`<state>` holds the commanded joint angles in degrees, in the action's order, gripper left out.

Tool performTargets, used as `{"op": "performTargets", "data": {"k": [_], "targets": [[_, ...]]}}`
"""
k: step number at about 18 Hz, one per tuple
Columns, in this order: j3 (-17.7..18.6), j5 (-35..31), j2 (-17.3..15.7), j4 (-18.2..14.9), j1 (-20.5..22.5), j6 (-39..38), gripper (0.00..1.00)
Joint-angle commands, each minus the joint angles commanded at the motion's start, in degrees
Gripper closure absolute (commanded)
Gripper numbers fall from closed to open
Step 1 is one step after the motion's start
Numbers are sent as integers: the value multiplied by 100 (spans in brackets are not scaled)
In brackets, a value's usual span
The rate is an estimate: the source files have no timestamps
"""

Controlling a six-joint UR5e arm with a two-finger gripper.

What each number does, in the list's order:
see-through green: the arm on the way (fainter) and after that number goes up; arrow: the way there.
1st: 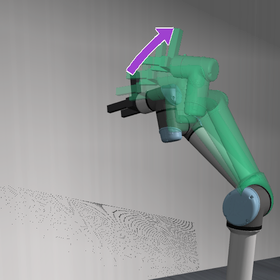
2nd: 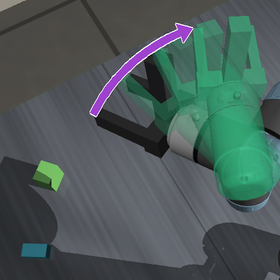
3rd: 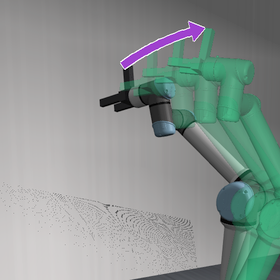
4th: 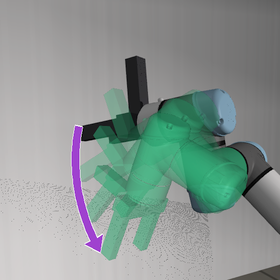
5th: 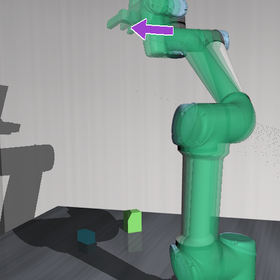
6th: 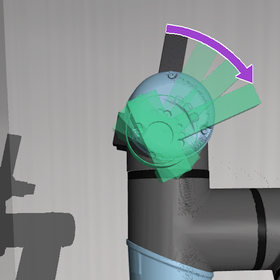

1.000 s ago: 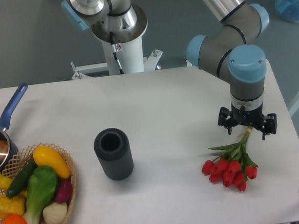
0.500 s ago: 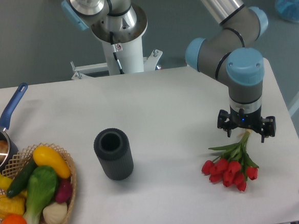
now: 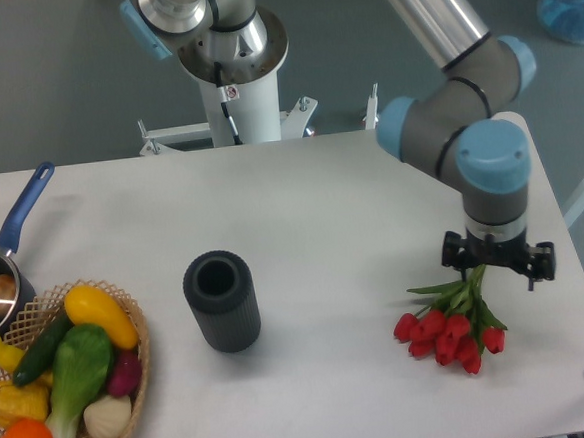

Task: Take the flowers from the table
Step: 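Lower the open gripper down onto the red tulip stems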

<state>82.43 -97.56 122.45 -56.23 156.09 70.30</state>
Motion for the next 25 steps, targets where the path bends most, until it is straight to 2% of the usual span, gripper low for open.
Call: {"op": "performTargets", "data": {"k": [2,4,8,13,16,25], "targets": [[28,158,-133,-343,35,158,0],[19,255,-90,-433,35,177,0],[-95,395,130,-433,18,177,0],[-587,413,569,-415,-44,-112,0],[-587,396,701,-380,-175,-219,0],[-491,414,737,-354,-343,-289,2]]}}
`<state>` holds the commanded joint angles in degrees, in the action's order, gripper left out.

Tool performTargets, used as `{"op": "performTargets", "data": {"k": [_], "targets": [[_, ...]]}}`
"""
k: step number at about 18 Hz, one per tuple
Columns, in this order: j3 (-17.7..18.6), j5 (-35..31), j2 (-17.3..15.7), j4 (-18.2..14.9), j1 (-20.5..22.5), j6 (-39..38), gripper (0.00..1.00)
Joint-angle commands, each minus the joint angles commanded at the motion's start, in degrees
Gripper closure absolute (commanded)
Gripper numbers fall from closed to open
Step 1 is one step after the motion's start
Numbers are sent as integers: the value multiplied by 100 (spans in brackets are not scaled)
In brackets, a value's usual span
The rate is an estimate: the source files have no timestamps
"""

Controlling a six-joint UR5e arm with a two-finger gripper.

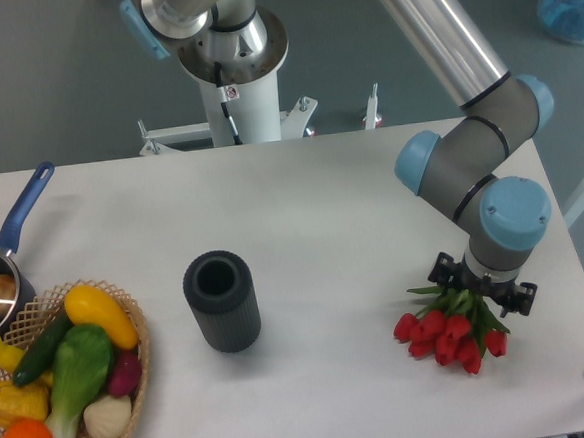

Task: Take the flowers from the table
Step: 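Lower the open gripper down onto the red tulip stems, then close the gripper around the tulip stems, then lift the gripped red tulips up off the table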

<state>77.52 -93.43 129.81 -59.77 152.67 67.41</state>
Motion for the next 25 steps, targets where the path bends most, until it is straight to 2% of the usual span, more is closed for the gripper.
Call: {"op": "performTargets", "data": {"k": [1,4,5,6,8,10,11,15,20,25], "targets": [[0,0,9,0,-9,0,13],[52,-9,9,26,-79,-105,59],[105,-9,0,139,-79,-210,71],[184,-18,-9,332,-79,-255,75],[316,-53,0,702,-88,-264,75],[343,-62,-26,738,-88,-299,94],[352,-62,-52,738,-88,-342,100],[378,-79,-289,712,-62,-448,100],[431,-53,-781,677,61,-439,100],[291,-44,-1116,519,105,-492,100]]}}
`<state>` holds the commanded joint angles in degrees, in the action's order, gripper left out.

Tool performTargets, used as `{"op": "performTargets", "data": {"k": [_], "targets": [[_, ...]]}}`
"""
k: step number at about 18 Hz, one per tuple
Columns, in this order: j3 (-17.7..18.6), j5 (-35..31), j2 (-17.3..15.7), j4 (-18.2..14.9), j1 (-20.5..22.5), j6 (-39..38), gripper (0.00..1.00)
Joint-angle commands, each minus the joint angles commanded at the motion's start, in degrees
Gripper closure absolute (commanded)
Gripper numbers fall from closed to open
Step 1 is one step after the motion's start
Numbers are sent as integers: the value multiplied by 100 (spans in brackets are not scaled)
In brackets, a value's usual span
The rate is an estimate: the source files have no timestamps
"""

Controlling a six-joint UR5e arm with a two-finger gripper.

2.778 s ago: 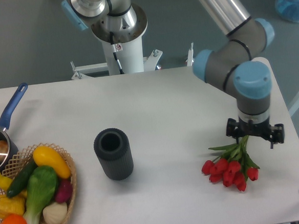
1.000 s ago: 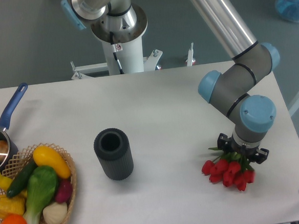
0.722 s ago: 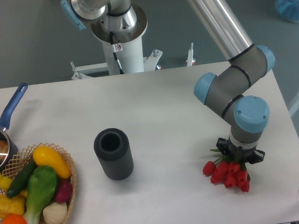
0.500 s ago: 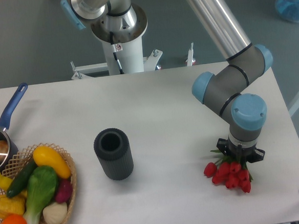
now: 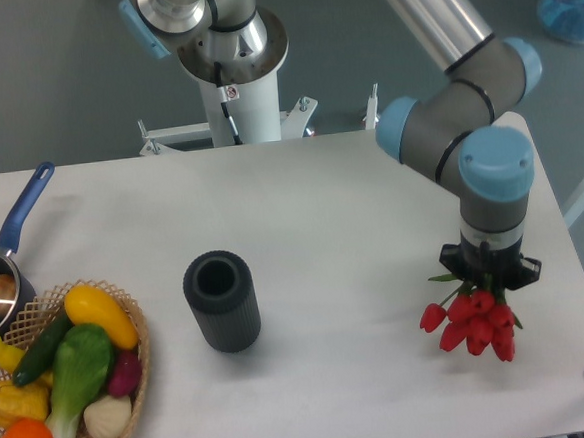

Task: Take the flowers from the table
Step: 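Lift the gripped red tulips up off the table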

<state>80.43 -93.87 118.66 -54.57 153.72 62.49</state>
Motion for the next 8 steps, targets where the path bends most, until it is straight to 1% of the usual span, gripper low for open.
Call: {"op": "performTargets", "data": {"k": [3,5,8], "targets": [[-325,35,61,-465,105,53,100],[-414,61,87,-668,141,53,100],[-510,53,96,-739,176,123,100]]}}
